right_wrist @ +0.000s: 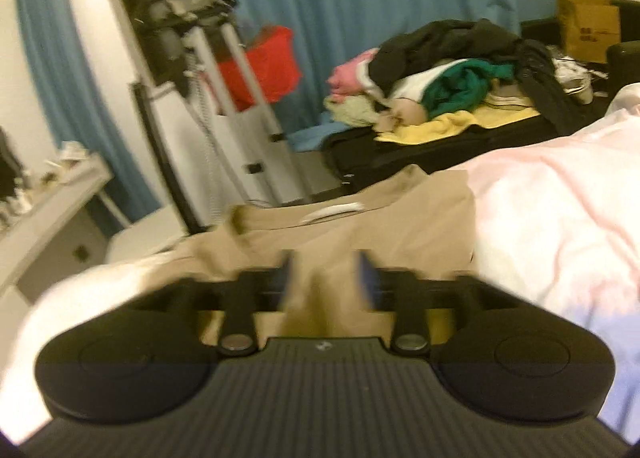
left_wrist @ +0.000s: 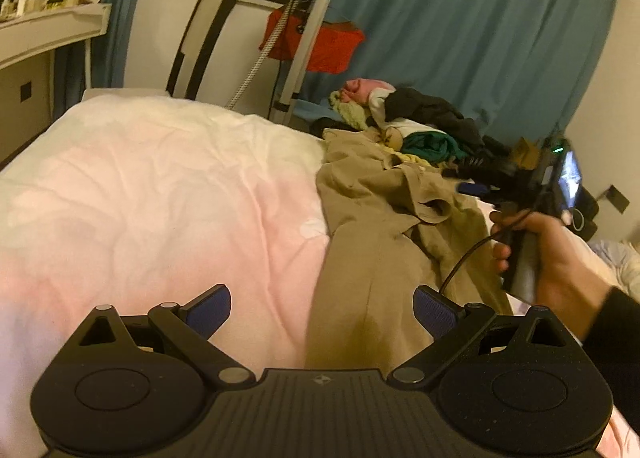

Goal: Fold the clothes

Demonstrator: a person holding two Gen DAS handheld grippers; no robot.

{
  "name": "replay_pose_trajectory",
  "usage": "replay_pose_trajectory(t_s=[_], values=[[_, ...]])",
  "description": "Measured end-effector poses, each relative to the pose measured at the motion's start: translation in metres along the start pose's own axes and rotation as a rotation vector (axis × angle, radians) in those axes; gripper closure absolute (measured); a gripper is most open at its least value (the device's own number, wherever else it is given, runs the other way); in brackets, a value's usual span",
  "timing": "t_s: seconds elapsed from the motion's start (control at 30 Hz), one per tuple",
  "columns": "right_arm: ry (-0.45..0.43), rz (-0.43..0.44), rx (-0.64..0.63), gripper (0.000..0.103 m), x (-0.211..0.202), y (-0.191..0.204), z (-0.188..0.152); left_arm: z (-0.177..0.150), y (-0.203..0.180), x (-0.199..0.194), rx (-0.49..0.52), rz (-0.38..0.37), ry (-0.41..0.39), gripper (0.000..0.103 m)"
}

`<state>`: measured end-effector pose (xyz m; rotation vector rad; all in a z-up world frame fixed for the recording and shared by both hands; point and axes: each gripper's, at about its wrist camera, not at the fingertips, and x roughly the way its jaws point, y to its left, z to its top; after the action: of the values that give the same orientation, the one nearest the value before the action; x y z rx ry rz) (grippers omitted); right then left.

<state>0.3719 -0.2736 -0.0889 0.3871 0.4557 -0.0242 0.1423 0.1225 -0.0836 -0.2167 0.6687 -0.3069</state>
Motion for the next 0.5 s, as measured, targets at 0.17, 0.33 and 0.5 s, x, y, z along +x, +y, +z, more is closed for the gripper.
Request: replay_pose_trajectory(t_s=[0.17,0.33,0.5], values=[[-0.049,0.078,-0.039,0.025,-0.083,0.021,-0.008,-0.001,-0.007,-0.029,-0.014,-0.041,-0.008,0.004],[0.004,0.132,-0.052,0.025,-0.120,0.038,-0.019,-0.001,-0.018,-0.076,-0.040,-0.057,-0.045,0.004],[0.067,0.183,-0.065,0.026,-0.104,0.055,-0.023,-0.002,-0.026,-0.093,-0.017,-0.039,-0.083,0.004]])
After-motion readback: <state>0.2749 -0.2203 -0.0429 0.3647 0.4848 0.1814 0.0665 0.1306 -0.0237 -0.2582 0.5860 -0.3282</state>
